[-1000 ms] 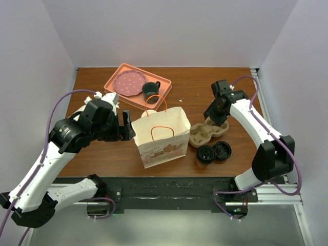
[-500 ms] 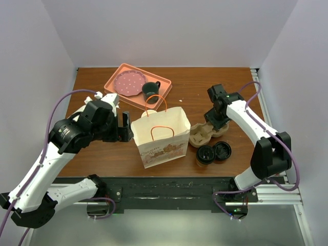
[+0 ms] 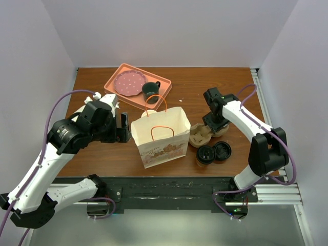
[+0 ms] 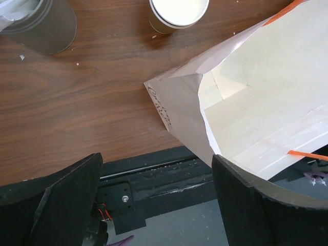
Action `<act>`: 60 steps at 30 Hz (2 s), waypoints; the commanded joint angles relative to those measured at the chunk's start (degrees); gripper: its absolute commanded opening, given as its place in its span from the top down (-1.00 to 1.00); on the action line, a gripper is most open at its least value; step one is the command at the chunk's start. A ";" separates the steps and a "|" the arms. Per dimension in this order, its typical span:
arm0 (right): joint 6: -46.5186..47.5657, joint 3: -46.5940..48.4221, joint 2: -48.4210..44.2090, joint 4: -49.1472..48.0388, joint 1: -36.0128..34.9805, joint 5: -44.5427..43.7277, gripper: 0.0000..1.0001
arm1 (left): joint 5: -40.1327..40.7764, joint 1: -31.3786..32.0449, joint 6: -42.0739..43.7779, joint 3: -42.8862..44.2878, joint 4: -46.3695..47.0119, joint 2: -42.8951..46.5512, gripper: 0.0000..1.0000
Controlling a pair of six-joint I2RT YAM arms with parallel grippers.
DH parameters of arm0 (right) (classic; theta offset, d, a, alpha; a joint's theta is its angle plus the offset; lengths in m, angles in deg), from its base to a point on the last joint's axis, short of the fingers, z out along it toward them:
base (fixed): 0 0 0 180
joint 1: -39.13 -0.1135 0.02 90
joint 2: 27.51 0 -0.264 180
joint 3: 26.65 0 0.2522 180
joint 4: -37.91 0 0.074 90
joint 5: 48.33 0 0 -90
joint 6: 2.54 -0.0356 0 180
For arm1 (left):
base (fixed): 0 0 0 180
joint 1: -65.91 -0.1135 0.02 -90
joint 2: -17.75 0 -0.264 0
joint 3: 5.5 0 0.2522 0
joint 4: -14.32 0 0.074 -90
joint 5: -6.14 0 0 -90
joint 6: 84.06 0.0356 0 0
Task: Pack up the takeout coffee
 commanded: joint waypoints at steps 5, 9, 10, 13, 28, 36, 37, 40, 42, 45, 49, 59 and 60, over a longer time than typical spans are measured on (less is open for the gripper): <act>-2.51 -1.17 0.63 -0.95 -0.18 -4.43 -0.02 | 1.22 -0.32 1.17 2.00 -0.16 1.25 -0.86; -2.24 -1.00 1.51 -1.49 -0.18 -4.07 -0.01 | 1.40 -0.32 1.08 2.08 -0.07 1.16 -0.86; -2.24 -1.00 1.68 -1.66 -0.18 -4.16 -0.01 | 1.40 -0.32 1.08 2.08 -0.16 1.25 -0.86; -2.16 -1.09 1.86 -2.10 -0.18 -4.16 0.01 | 1.40 -0.41 0.99 2.00 -0.34 1.25 -0.86; -1.89 -0.30 3.18 -1.84 -0.27 -5.13 0.10 | 1.48 -0.41 0.46 1.47 -0.25 1.60 -0.86; -0.49 1.55 2.13 -1.05 -0.09 -6.62 0.36 | 1.66 -0.41 0.46 1.47 0.01 1.43 -0.87; -0.14 1.81 2.03 -0.79 -0.18 -6.80 0.38 | 1.66 -0.41 0.46 1.38 0.28 1.34 -0.87; -0.14 3.04 1.68 0.09 -0.18 -7.24 0.40 | 1.57 -0.40 0.55 1.03 0.80 1.34 -0.87; -0.05 3.66 1.51 0.71 -0.18 -7.24 0.40 | 1.48 -0.41 0.73 0.86 1.16 1.25 -0.87; -0.05 4.45 1.42 1.59 -0.18 -7.33 0.40 | 1.48 -0.41 0.73 0.68 1.59 1.08 -0.88; -0.40 4.63 0.89 1.59 -0.27 -7.24 0.40 | 1.31 -0.32 0.73 0.24 1.95 1.16 -0.88; 0.74 4.80 3.79 0.27 -0.09 -6.18 0.40 | 1.31 -0.41 1.08 0.85 1.86 0.81 -0.88; 0.92 5.06 4.05 0.53 -0.18 -6.10 0.37 | 1.31 -0.32 1.25 0.85 1.77 0.81 -0.88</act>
